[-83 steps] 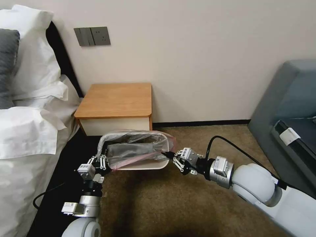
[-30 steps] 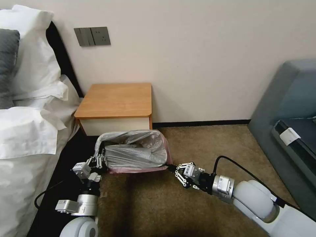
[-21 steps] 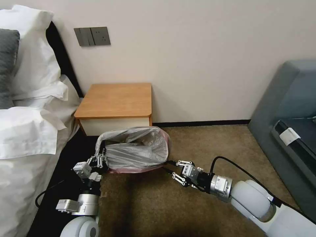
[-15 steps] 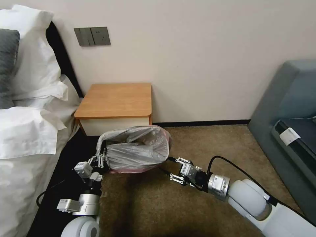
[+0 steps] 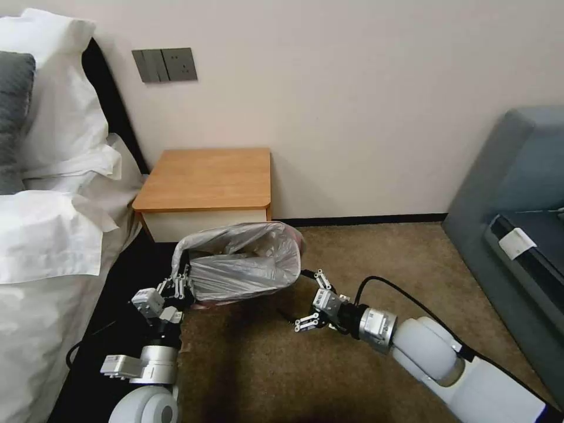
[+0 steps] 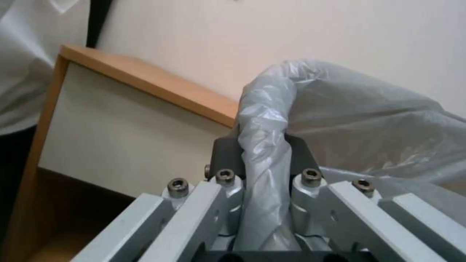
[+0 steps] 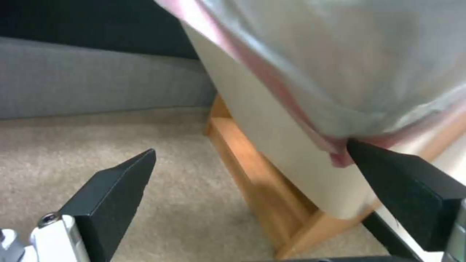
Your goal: Pick up the garbage bag from the table and place it over the trash can.
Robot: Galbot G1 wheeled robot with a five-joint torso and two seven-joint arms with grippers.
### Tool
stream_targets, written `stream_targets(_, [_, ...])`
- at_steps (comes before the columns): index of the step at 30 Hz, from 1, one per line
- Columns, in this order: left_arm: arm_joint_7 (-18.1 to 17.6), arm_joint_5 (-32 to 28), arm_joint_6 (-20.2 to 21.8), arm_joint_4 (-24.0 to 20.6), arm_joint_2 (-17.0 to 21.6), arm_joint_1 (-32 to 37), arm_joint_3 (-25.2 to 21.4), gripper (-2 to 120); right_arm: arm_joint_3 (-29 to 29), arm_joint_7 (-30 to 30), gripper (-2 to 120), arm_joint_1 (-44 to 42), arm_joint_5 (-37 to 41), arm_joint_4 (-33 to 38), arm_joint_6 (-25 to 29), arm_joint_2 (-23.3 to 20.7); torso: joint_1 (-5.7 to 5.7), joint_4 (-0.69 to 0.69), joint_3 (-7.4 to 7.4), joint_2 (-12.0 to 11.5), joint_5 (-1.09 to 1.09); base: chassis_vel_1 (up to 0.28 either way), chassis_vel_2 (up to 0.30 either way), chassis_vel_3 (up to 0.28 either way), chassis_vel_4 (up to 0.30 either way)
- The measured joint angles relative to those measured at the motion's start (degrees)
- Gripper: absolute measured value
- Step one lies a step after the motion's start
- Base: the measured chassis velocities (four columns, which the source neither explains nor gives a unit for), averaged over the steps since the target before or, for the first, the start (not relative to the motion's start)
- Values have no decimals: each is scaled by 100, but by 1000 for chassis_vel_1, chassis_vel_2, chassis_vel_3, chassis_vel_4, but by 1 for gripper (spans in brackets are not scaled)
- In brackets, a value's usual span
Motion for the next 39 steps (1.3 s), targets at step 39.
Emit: stream_targets(39, [-153,505,-37,104,155,-48,-132,8,2503,806,100,-1837,979,1690,-2,-341,0,-1,0,0,1,0,0,0,0])
